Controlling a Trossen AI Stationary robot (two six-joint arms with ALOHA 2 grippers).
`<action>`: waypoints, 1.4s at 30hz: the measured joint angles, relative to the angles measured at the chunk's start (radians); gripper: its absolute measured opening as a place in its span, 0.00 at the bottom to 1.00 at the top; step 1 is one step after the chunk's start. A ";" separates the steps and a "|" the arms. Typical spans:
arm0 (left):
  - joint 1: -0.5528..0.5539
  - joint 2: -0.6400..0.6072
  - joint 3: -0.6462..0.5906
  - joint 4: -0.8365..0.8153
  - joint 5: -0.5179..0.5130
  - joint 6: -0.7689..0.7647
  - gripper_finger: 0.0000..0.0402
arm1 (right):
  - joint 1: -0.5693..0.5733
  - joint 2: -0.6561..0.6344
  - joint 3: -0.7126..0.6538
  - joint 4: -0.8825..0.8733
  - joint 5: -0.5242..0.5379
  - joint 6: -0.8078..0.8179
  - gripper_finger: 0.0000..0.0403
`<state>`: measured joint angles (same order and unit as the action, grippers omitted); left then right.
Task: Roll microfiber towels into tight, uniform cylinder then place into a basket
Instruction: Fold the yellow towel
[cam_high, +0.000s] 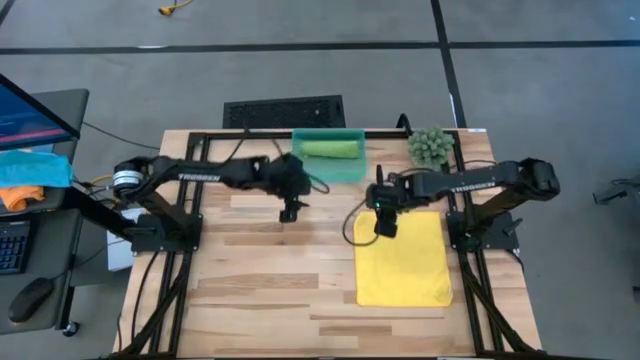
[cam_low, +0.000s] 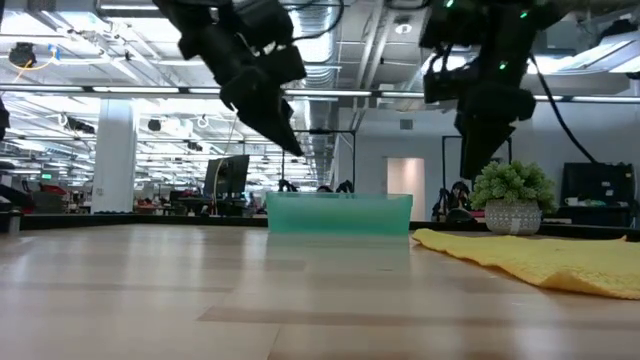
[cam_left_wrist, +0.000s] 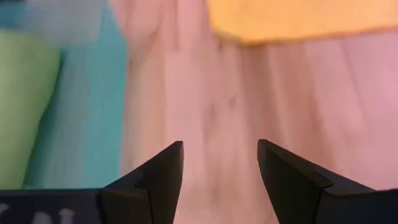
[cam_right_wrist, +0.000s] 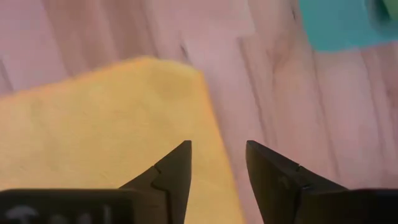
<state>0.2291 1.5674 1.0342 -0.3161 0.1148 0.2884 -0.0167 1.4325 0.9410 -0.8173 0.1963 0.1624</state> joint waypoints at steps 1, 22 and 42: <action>-0.023 -0.007 -0.027 0.054 0.001 -0.017 0.49 | 0.028 0.000 0.000 0.012 0.017 0.038 0.42; -0.347 0.366 0.060 0.656 -0.167 -0.061 0.49 | 0.348 -0.007 0.028 0.052 0.355 0.336 0.24; -0.346 0.697 0.332 0.621 -0.156 -0.065 0.49 | 0.341 -0.006 0.028 0.040 0.360 0.366 0.24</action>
<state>-0.1165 2.2643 1.3658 0.3053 -0.0415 0.2231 0.3243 1.4261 0.9688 -0.7771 0.5568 0.5286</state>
